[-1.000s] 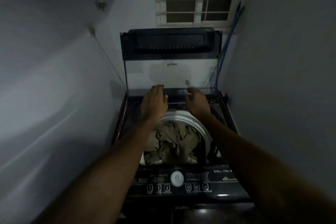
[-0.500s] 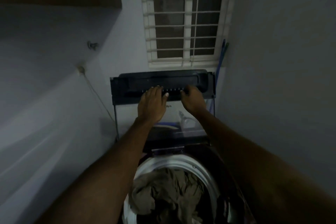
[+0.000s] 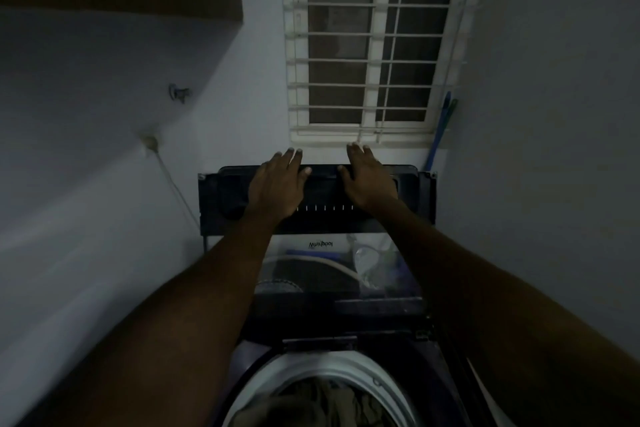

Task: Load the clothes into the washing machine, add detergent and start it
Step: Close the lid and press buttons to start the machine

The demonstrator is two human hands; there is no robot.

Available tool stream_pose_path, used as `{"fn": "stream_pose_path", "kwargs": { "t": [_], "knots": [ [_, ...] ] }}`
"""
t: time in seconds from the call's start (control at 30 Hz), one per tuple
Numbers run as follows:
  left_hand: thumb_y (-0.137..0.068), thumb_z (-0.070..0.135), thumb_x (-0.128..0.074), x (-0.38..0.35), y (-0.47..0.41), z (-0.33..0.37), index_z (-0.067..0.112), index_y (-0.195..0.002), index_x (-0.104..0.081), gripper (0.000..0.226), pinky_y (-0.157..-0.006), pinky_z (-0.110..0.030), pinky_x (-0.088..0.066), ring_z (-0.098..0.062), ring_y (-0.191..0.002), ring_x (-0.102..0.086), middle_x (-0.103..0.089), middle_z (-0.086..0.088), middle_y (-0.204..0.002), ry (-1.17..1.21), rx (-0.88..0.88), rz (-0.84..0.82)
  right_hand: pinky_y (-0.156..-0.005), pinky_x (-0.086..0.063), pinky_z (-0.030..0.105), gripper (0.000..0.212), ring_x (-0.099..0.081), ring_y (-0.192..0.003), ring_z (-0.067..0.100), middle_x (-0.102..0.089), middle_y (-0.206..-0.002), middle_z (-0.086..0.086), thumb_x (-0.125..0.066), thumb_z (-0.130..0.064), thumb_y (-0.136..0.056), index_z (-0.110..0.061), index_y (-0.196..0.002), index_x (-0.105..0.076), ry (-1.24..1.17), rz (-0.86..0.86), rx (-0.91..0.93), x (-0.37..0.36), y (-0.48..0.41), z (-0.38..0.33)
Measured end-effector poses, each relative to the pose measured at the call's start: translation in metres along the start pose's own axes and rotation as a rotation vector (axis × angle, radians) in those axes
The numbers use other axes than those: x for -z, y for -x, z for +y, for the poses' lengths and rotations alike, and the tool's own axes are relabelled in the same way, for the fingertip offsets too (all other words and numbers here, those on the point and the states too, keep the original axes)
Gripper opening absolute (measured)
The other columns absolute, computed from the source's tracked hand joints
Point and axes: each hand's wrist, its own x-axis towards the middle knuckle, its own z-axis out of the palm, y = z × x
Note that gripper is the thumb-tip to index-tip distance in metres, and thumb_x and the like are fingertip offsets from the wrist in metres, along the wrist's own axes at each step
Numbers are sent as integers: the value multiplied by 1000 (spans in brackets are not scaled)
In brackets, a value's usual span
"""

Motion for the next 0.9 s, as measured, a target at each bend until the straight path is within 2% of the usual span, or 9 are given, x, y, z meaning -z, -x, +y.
{"fn": "stream_pose_path", "kwargs": {
  "t": [0.1, 0.2, 0.33, 0.43, 0.5, 0.7, 0.9],
  "knots": [
    [-106, 40, -27, -10, -1, -6, 12, -150, -35, 53, -105, -43, -35, -31, -129, -46, -52, -13, -140, -42, -7, 16, -118, -14, 40, 58, -12, -147, 25, -20, -158, 8, -28, -42, -102, -11, -151, -19, 46, -90, 12, -9, -10, 4],
    [-105, 38, -31, -20, 3, -5, 12, -140, -47, 46, -97, -41, -38, -30, -115, -51, -60, -13, -124, -50, -6, 112, -117, -13, 40, 53, -23, -144, 25, -34, -153, 5, -24, -43, -102, -16, -148, -30, 81, -26, 5, -23, -7, 7],
    [-104, 39, -28, -23, 4, -2, 13, -133, -50, 45, -99, -42, -37, -29, -116, -50, -58, -11, -123, -25, 15, 154, -117, -14, 38, 50, -28, -141, 25, -41, -149, 4, -26, -42, -103, -19, -146, -35, 35, 1, -16, -23, -6, 6],
    [-100, 45, -14, -18, 11, 1, 11, -130, -52, 59, -98, -43, -38, -30, -114, -51, -59, -11, -120, -38, 19, 186, -117, -16, 38, 50, -29, -141, 25, -42, -148, 4, -27, -42, -102, -18, -145, -36, 26, -3, -5, -14, 1, 2],
    [-99, 46, -12, -10, 19, 5, 11, -129, -52, 62, -98, -44, -39, -30, -114, -51, -59, -12, -120, -27, 16, 209, -117, -15, 38, 50, -29, -140, 25, -43, -148, 5, -27, -42, -102, -19, -145, -37, 27, 10, -4, -7, 9, -1],
    [-102, 48, -29, 11, 54, 15, 12, -128, -53, 51, -100, -44, -38, -30, -114, -50, -58, -11, -119, -53, -5, 287, -118, -15, 40, 48, -28, -141, 24, -42, -148, 3, -30, -42, -101, -20, -143, -38, 28, 97, 8, 12, 46, -17],
    [-102, 48, -34, 33, 95, 29, 11, -124, -55, 48, -95, -41, -40, -29, -105, -53, -59, -10, -110, -150, -19, 361, -117, -17, 41, 48, -29, -140, 24, -43, -147, 2, -32, -41, -101, -21, -144, -38, 33, 177, 26, 30, 91, -32]
  ]
}}
